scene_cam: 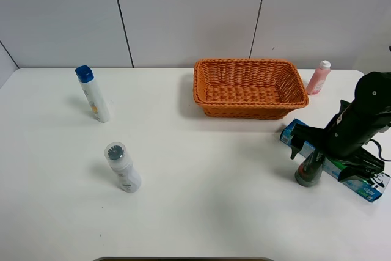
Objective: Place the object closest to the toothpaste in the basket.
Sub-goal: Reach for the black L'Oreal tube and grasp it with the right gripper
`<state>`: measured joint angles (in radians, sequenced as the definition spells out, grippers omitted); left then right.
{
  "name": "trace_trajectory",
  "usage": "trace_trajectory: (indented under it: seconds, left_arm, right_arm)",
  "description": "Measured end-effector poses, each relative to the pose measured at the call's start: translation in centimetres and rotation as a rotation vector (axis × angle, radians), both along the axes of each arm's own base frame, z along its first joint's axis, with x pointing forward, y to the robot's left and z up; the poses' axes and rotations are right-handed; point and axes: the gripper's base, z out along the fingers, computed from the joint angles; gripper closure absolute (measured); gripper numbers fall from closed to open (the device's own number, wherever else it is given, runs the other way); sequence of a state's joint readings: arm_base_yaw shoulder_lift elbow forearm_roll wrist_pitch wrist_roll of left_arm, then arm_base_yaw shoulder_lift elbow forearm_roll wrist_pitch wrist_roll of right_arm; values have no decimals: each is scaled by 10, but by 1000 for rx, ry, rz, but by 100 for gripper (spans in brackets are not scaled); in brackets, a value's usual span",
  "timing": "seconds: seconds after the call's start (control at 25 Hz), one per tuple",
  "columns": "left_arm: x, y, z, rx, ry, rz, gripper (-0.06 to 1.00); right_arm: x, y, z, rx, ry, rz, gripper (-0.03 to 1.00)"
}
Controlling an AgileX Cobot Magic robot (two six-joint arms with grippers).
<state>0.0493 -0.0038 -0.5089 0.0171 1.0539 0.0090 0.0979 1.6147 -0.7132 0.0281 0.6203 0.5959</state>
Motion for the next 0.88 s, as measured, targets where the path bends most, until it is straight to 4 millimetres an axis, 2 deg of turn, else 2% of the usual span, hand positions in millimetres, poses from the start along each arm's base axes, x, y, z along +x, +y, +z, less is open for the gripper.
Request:
trace_trajectory:
  seconds: [0.16, 0.24, 0.4, 0.64, 0.88]
  left_arm:
    - [0, 0, 0, 0, 0, 0, 0]
    - [0, 0, 0, 0, 0, 0, 0]
    - [0, 0, 0, 0, 0, 0, 0]
    - [0, 0, 0, 0, 0, 0, 0]
    - [0, 0, 0, 0, 0, 0, 0]
  right_arm:
    - [0, 0, 0, -1, 0, 8, -1]
    - [0, 0, 0, -1, 0, 8, 4]
    - [0, 0, 0, -1, 0, 8, 25]
    - [0, 0, 0, -1, -1, 9, 62]
    - [0, 0, 0, -1, -1, 9, 62]
